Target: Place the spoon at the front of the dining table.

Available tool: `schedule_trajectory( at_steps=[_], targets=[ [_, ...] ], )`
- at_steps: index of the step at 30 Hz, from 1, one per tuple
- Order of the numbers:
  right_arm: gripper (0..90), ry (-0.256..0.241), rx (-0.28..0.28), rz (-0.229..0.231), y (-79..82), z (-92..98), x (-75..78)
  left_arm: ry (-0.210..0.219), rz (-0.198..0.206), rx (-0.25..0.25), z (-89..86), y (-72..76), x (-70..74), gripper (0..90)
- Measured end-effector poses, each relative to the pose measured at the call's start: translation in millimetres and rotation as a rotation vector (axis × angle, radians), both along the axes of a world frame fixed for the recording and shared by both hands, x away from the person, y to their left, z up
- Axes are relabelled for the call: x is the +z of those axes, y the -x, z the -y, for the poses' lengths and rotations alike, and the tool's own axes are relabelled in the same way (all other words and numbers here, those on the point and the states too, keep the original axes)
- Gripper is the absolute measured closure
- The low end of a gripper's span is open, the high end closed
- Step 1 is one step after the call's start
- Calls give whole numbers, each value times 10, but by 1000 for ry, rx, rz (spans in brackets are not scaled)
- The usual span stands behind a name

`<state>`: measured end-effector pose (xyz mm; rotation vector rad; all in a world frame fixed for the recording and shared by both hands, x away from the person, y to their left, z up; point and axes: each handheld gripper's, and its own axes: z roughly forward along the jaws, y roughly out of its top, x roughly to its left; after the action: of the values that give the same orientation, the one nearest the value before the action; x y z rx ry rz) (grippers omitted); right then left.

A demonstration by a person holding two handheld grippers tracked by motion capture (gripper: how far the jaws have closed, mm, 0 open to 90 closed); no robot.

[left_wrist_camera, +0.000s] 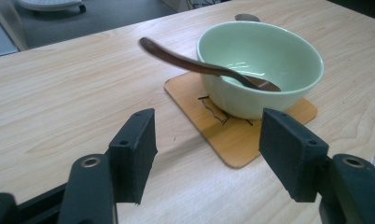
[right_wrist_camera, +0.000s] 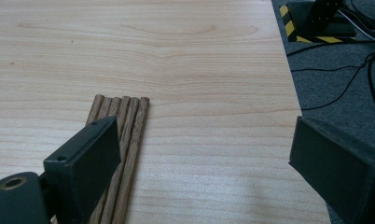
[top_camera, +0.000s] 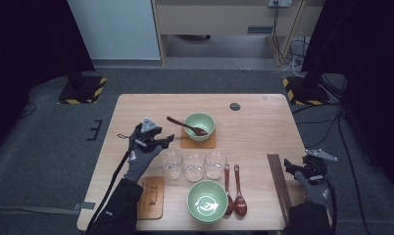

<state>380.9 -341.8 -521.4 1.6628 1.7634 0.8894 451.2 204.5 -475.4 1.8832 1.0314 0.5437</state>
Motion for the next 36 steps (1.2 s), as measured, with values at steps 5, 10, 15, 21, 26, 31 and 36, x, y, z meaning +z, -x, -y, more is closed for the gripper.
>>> schedule_trajectory(
  at_steps=[5, 10, 15, 21, 26, 31, 36],
  targets=[
    [87, -2, 4, 6, 9, -16, 18, 1, -8, 35, -231, 164, -67, 336],
    [87, 5, 9, 10, 20, -37, 29, 16, -32, 85, -447, 244, -160, 319],
    [84, 10, 16, 15, 34, -48, 42, -15, -80, 133, -622, 316, -287, 290],
    [80, 14, 23, 20, 68, -75, 63, -73, -124, 185, -721, 365, -417, 248],
    [76, 16, 32, 26, 88, -98, 96, -150, -149, 208, -750, 374, -499, 217],
    [74, 16, 63, 42, 126, -160, 165, -184, -178, 225, -783, 374, -589, 200],
    [71, 20, 106, 50, 151, -259, 233, -162, -177, 233, -786, 372, -620, 162]
  ],
)
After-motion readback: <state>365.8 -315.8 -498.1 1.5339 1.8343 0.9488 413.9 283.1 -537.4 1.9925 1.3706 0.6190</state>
